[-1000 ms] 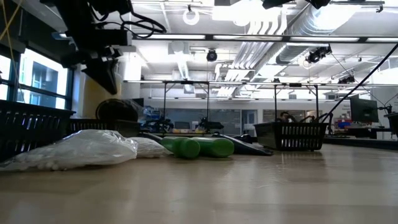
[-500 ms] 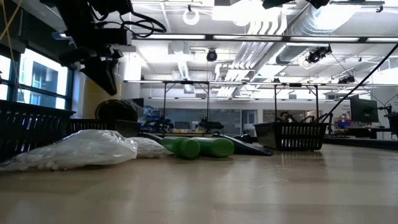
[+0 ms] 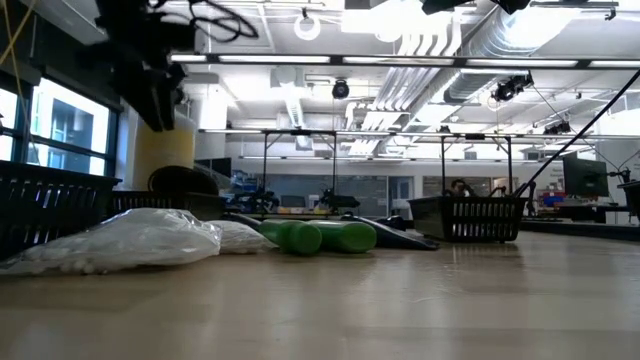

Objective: Pick & Place Travel size toiletries
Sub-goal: Put the blue shave cream into the top right black basket

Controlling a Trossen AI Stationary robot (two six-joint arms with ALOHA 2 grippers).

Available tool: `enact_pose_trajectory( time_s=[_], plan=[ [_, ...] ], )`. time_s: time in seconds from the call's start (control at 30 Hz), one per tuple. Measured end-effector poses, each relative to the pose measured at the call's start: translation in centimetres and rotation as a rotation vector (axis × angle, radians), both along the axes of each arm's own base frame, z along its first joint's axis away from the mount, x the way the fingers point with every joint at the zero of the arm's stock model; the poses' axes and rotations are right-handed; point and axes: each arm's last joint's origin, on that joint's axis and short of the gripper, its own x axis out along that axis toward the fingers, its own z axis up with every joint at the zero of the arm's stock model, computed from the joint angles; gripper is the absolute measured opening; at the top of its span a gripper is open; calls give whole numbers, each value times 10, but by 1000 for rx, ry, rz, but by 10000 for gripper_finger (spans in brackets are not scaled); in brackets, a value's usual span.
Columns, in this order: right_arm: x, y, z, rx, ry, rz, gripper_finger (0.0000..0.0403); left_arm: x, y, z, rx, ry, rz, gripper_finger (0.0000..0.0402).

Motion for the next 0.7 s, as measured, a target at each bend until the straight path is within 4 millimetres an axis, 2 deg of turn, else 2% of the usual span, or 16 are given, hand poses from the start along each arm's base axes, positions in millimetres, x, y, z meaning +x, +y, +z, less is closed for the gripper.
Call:
enact_pose_trajectory(
  time_s=[0.2, 0.3, 0.47, 0.7],
  plan=[
    [0, 0, 0, -2, 1, 1, 4, 5, 0, 37, 14, -125, -11, 147],
    [0, 0, 0, -1, 1, 1, 4, 13, 1, 48, 36, -228, -32, 147],
    [0, 0, 0, 0, 0, 0, 4, 23, 2, 55, 83, -319, -87, 147],
    [0, 1, 0, 15, 4, 15, 4, 29, 3, 53, 106, -327, -94, 147]
  ],
)
